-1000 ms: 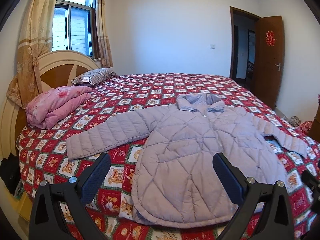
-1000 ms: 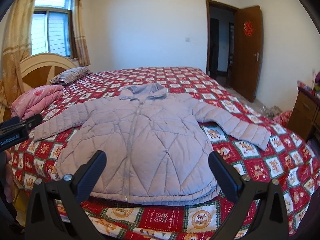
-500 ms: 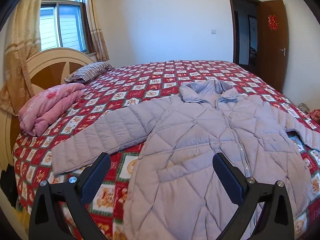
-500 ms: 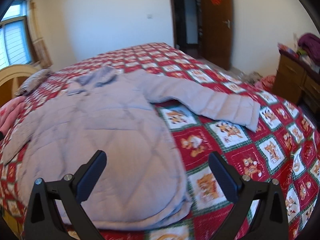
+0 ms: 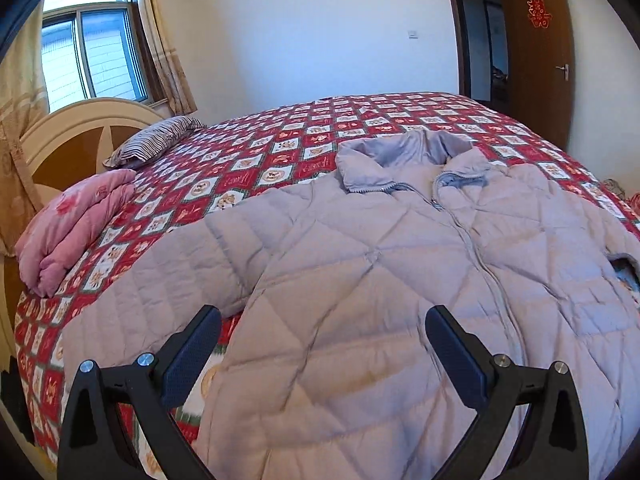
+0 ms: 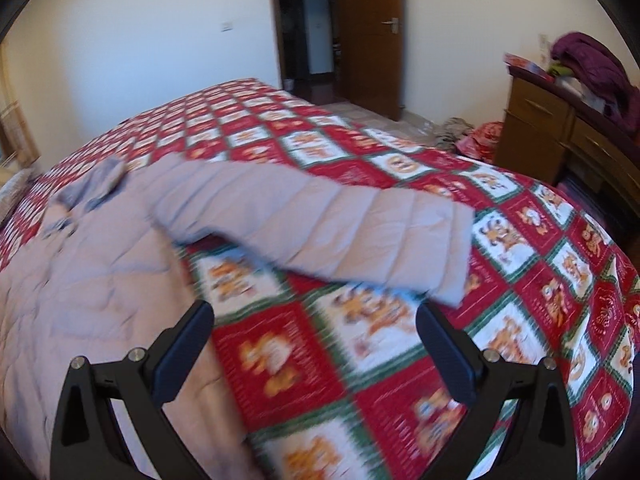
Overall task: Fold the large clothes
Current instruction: 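Grasp the jacket sleeve cuff with the right gripper, then fold the held sleeve across the jacket body with the right gripper, release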
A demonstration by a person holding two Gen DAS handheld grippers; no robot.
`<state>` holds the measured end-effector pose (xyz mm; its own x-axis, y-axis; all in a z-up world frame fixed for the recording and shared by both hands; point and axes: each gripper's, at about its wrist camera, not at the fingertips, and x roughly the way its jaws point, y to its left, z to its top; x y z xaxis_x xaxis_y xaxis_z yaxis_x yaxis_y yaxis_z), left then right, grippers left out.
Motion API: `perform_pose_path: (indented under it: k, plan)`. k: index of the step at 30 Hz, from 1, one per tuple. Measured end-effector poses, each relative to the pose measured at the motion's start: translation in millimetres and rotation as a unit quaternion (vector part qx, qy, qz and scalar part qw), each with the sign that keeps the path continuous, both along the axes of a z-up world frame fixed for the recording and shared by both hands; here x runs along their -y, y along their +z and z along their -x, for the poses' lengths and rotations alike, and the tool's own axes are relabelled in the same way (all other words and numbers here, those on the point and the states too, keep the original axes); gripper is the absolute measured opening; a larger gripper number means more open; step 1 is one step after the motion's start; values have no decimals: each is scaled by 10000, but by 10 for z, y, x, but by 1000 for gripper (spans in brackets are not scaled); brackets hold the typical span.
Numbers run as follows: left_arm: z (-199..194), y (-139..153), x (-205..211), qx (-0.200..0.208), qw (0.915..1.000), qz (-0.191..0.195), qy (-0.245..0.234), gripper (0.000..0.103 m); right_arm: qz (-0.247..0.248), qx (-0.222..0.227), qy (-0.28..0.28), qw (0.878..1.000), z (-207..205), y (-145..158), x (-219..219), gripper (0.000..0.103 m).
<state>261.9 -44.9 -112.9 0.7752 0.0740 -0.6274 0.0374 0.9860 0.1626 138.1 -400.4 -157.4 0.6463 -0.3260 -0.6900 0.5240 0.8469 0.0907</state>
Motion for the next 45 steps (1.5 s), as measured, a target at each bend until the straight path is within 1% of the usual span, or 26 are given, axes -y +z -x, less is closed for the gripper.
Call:
perform_pose_path:
  k: [1,6,9,11,13,17,21,23,24,25,27,28,29,30,32,33,35,37,42,45]
  plan:
    - [-78,-23,15,16,10000,-28,27,102,-27,14,-112,9999,-13,-3,105,100]
    - [-429,-137,4,-15,9997,-101,230,102,-51,88,-672,9977,-29,8,567,100]
    - [-616,-216,-3,-71,9992,-196,331,102,13,-17,-867,9962,-87,-20,769,99]
    - [-753,-285,-34,-96,9985,-306,441,102,-23,-112,-946,9955,-131,-86,909,96]
    - [-881,-383,-93,-166,9971,-427,609,102,-129,-263,-1013,9944,-199,-180,1035,87]
    - [-1029,-535,-245,-293,9948,-459,866,102,-243,-577,-1152,9914,-272,-369,1187,85]
    - [-1102,-645,-304,-404,9940,-416,929,102,-408,-583,-1232,9898,-231,-493,1257,85]
    - [-1145,-710,-306,-484,9937,-414,917,102,-539,-489,-1187,9903,-209,-535,1270,80]
    - [-1164,-732,-313,-515,9936,-411,917,102,-645,-407,-1131,9907,-199,-548,1278,71]
    - [-1181,-754,-320,-552,9934,-395,926,102,-704,-321,-1083,9911,-192,-539,1278,60]
    - [-1194,-766,-330,-613,9933,-302,933,102,-737,-294,-960,9922,-217,-502,1248,47]
    - [-1203,-768,-345,-669,9934,-215,907,102,-642,-341,-995,9924,-240,-478,1225,38]
    - [-1215,-771,-364,-758,9933,-116,866,102,-597,-325,-978,9929,-251,-455,1208,27]
    - [-1219,-768,-376,-799,9932,-58,849,102,-620,-263,-878,9939,-269,-423,1196,16]
    - [-1206,-734,-414,-835,9929,93,845,102,-435,-261,-850,9951,-311,-336,1137,16]
    - [-1186,-690,-442,-804,9930,182,848,102,-317,-209,-790,9962,-336,-268,1087,15]
    - [-1155,-623,-467,-705,9934,230,877,102,-164,-97,-688,9974,-390,-150,992,14]
    - [-1113,-529,-504,-587,9939,310,885,102,-95,21,-543,9985,-440,-35,896,13]
    - [-1053,-326,-585,-306,9947,314,930,102,105,232,-212,9995,-595,224,597,12]
    - [-1058,-269,-612,-245,9948,231,958,102,322,360,95,9988,-704,408,333,12]
